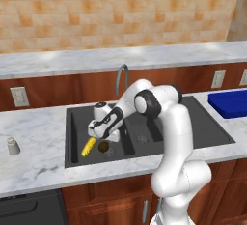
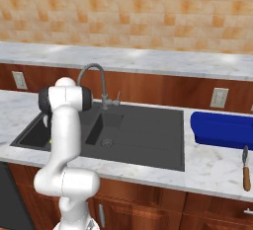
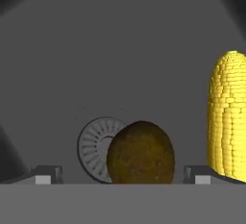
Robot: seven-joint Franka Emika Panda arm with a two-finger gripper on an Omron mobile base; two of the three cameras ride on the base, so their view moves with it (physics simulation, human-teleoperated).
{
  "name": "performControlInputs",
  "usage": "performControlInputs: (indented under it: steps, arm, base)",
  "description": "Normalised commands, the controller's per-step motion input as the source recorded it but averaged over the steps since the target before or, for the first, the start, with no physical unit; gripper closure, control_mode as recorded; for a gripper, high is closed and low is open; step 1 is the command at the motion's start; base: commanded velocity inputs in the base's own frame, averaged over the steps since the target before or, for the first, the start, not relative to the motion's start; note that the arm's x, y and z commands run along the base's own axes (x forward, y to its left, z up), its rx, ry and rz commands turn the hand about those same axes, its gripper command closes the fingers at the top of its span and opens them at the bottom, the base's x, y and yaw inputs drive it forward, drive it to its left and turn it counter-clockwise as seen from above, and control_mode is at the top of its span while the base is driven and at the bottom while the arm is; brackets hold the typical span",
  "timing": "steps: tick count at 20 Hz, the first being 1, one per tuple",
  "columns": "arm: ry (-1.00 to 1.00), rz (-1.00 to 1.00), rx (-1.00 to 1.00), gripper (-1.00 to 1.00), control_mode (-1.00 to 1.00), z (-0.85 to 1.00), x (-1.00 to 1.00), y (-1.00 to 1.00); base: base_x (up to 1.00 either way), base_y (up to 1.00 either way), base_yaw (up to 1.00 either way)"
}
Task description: Pick up all produce items and place them in the sink. Turn on the sink faucet to wash them. Then turn the sink off and put them in the tray.
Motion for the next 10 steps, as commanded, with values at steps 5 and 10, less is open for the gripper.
performControlInputs:
  steps: [5, 10]
  arm:
    - [0.0, 0.0, 0.0, -1.0, -1.0, -0.32, 0.28, 0.16]
    - [0.0, 0.0, 0.0, -1.0, -1.0, -0.25, -0.02, 0.0]
  base:
    - [0.0, 0.0, 0.0]
    - [0.0, 0.0, 0.0]
